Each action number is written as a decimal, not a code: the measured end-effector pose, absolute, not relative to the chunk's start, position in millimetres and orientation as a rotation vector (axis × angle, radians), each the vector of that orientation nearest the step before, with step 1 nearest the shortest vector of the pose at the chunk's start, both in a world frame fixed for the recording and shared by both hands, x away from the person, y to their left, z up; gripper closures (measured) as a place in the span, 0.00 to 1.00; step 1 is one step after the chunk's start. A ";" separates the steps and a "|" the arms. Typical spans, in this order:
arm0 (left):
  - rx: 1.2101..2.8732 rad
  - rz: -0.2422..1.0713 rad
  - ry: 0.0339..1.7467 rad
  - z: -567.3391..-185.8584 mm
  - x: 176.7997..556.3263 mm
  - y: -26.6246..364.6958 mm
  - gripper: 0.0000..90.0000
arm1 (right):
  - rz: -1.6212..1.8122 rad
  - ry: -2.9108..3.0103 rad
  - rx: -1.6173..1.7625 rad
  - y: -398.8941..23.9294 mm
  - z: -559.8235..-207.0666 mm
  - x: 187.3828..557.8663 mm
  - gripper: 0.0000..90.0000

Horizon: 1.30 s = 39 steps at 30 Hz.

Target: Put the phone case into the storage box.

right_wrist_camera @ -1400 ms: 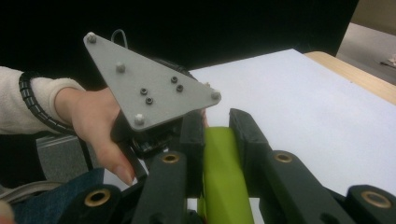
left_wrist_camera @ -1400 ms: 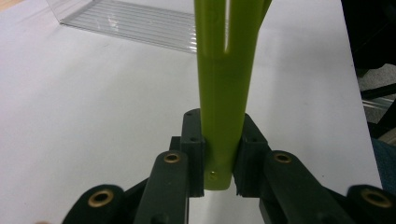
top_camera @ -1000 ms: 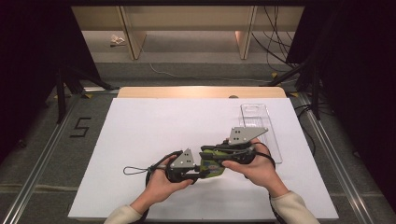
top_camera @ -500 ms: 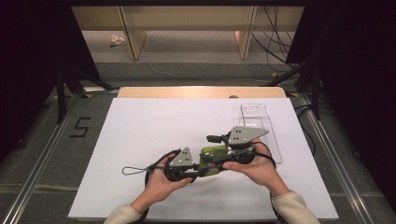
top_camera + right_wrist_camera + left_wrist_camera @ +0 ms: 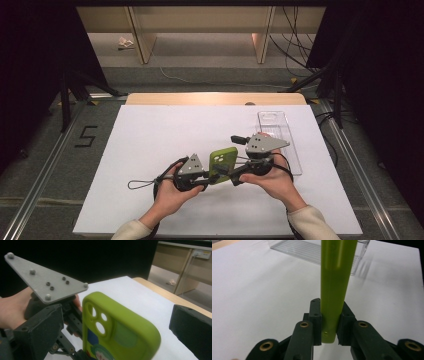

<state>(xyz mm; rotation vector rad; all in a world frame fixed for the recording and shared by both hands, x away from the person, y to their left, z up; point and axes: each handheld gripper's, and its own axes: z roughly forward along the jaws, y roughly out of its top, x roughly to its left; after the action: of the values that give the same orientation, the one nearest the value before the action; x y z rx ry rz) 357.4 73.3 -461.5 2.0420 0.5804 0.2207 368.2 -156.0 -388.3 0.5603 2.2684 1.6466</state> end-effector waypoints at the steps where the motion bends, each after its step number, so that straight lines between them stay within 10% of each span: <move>1: 2.041 0.227 0.587 -461.2 357.8 73.7 0.86 | 1.646 2.262 0.568 -156.0 -388.7 368.5 0.00; 39: 2.002 0.321 0.777 -459.3 366.8 71.7 0.86 | 1.627 2.112 0.739 -159.0 -397.2 369.5 0.00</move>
<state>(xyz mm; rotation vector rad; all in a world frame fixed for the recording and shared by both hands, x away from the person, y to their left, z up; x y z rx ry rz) 366.8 71.7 -459.3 2.0019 0.7767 0.3207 369.5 -159.0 -397.2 0.7395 2.1123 1.6274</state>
